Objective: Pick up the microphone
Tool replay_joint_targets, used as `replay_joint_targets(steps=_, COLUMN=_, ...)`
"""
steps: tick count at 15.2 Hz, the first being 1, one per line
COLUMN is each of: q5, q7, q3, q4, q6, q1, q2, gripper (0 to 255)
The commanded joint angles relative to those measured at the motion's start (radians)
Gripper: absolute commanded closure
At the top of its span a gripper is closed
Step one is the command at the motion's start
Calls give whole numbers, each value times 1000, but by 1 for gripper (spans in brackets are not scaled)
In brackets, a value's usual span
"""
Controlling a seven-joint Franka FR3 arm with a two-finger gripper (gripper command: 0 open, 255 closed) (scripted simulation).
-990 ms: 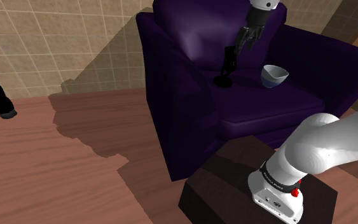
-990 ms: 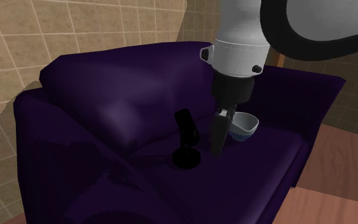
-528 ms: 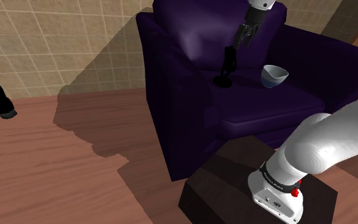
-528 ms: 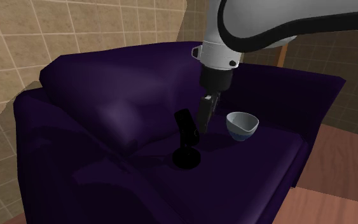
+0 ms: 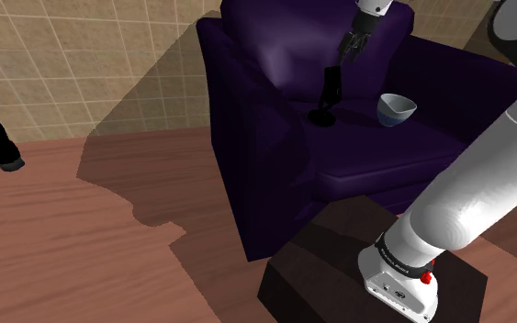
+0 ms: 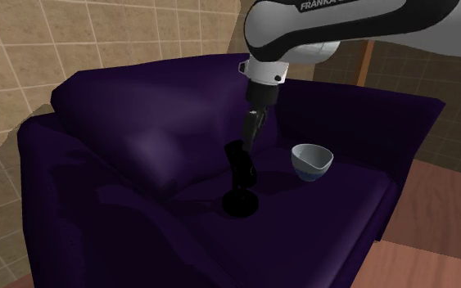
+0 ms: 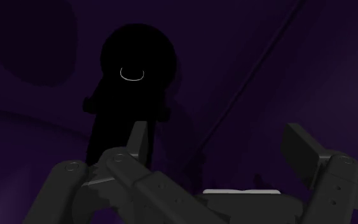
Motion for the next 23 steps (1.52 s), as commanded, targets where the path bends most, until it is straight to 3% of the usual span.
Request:
replay_joint_targets(steps=1, q5=64, q7=-62, q3=-28, q4=76, q6=-9, q1=-19, q2=85, gripper=0)
replay_joint_targets(steps=7, q5=266, q7=-211, q3=-56, q4=372, q6=-101, q1=-145, q2=365, gripper=0)
replay_joint_targets(steps=16, q5=264, q7=-229, q3=-49, q4=257, q6=3, q1=-131, q2=354, gripper=0)
replay_joint_targets(steps=17, q5=264, q7=-228, q3=-49, q4=256, q6=4, q1=-130, q2=354, gripper=255)
replay_joint_targets(steps=23, q5=263, q7=-230, q3=-50, q4=252, q6=7, q1=-130, q2=352, gripper=255)
